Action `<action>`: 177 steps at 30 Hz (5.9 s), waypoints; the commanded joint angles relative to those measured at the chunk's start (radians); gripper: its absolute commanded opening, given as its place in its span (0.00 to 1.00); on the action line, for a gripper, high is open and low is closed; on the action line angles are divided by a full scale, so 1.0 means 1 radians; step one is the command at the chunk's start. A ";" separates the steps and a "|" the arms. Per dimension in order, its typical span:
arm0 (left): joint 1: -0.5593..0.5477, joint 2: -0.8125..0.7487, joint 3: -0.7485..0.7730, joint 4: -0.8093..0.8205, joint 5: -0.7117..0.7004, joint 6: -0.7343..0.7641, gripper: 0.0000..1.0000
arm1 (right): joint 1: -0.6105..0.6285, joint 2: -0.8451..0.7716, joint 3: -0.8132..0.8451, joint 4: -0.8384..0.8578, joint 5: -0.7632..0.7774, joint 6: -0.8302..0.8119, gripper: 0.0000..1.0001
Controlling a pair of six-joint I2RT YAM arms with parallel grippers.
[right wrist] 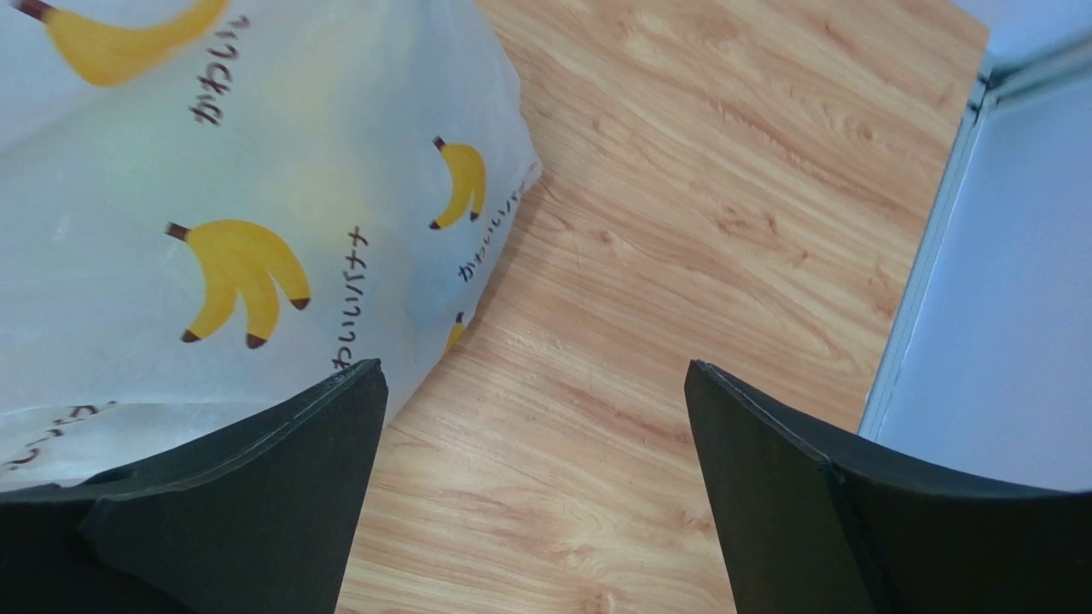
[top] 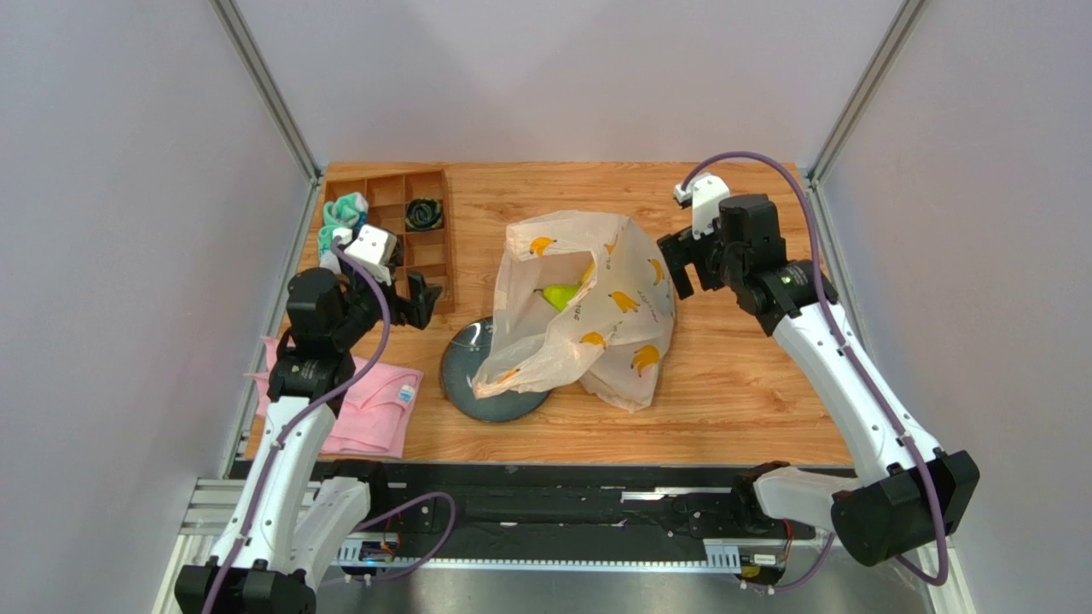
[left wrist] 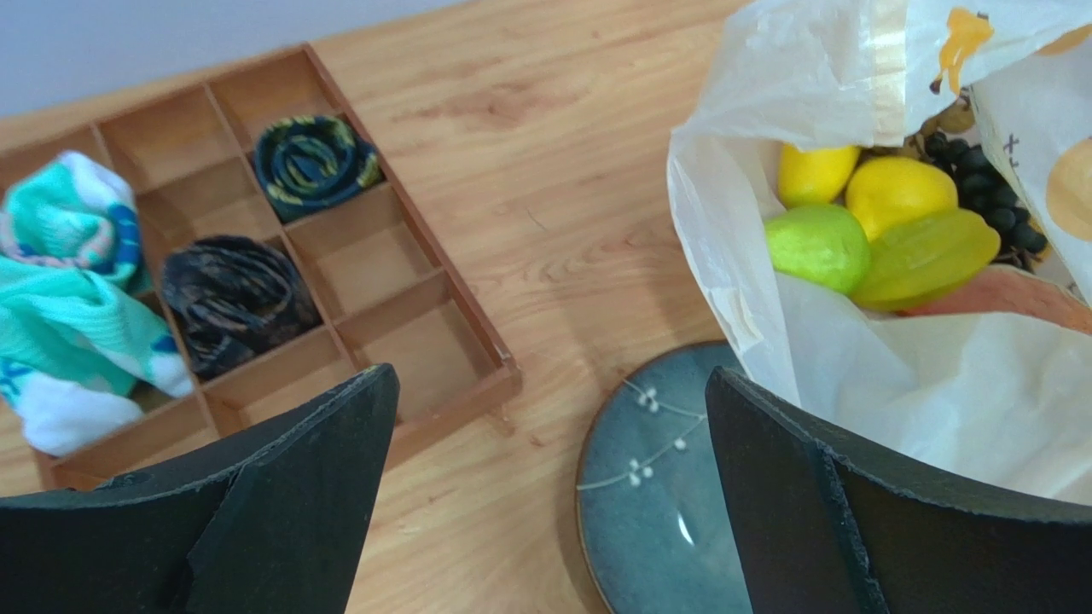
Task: Take the fake fruits out of the plastic bag
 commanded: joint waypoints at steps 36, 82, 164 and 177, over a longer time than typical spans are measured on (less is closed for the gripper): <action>-0.006 0.473 0.365 -0.229 0.240 0.047 0.98 | 0.279 0.183 0.418 -0.196 -0.441 -0.106 0.89; -0.299 1.006 0.835 -0.116 0.389 0.251 0.15 | 0.662 0.449 0.365 -0.065 -0.644 -0.774 0.97; -0.201 0.989 0.936 -0.226 0.373 -0.458 0.03 | 0.268 0.623 -0.029 0.293 -0.750 0.797 0.72; -0.201 0.978 0.918 -0.234 0.360 -0.432 0.03 | 0.251 0.712 -0.073 0.390 -0.791 0.872 0.08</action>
